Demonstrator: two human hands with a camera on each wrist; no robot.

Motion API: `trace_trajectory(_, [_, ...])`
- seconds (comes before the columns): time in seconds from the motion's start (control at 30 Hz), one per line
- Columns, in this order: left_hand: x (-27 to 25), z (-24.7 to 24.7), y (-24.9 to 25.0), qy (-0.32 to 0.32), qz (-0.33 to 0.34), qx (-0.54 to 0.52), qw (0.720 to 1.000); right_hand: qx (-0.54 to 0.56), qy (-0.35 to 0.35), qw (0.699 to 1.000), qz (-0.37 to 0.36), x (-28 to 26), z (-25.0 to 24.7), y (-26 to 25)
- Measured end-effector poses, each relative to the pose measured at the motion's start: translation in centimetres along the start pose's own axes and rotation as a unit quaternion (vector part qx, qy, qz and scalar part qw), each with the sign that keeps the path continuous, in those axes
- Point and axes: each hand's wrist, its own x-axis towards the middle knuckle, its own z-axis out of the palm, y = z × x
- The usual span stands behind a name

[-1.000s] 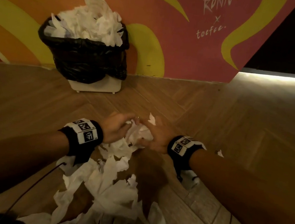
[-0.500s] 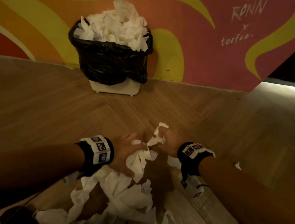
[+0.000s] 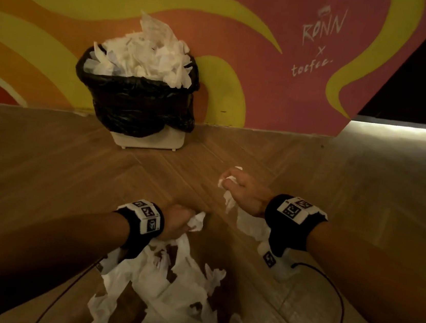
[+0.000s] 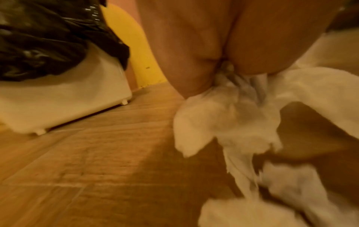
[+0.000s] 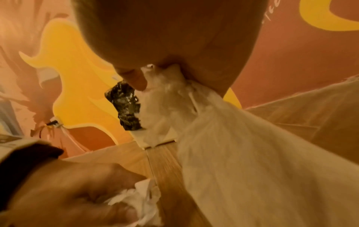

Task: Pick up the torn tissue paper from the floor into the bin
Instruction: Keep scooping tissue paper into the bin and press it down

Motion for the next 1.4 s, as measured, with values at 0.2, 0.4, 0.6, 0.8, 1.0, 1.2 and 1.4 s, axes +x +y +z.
trace_trajectory(0.2, [-3.8, -9.5, -0.5, 0.212, -0.026, -0.121, 0.969, -0.007, -0.001, 0.998, -0.067, 3.0, -3.4, -6.0])
trace_trajectory(0.4, [-8.0, -19.5, -2.1, 0.517, -0.034, -0.201, 0.831, 0.052, 0.112, 0.977, -0.172, 6.6, -6.1, -13.1])
trace_trajectory(0.6, [-9.0, -27.2, -5.8, 0.731, -0.067, -0.214, 0.645, 0.140, 0.255, 0.928, -0.231, 11.8, -5.7, -17.7])
trace_trajectory(0.8, [-8.1, -30.5, -8.2, 0.760, -0.121, -0.137, 0.624, 0.117, 0.360, 0.892, -0.248, 16.6, -4.7, -19.4])
trace_trajectory(1.0, [-5.0, -29.5, -10.1, 0.510, -0.152, 0.006, 0.847, -0.056, 0.283, 0.944, -0.162, 19.8, -3.0, -17.6])
trace_trajectory(1.2, [-5.3, -28.1, -10.9, 0.370, -0.108, -0.009, 0.923, -0.145, 0.062, 0.970, -0.185, 18.6, -2.2, -17.0])
trace_trajectory(1.4, [-5.5, -28.1, -11.7, 0.290, -0.123, -0.015, 0.949, -0.243, 0.084, 0.942, -0.216, 20.3, -2.5, -16.9])
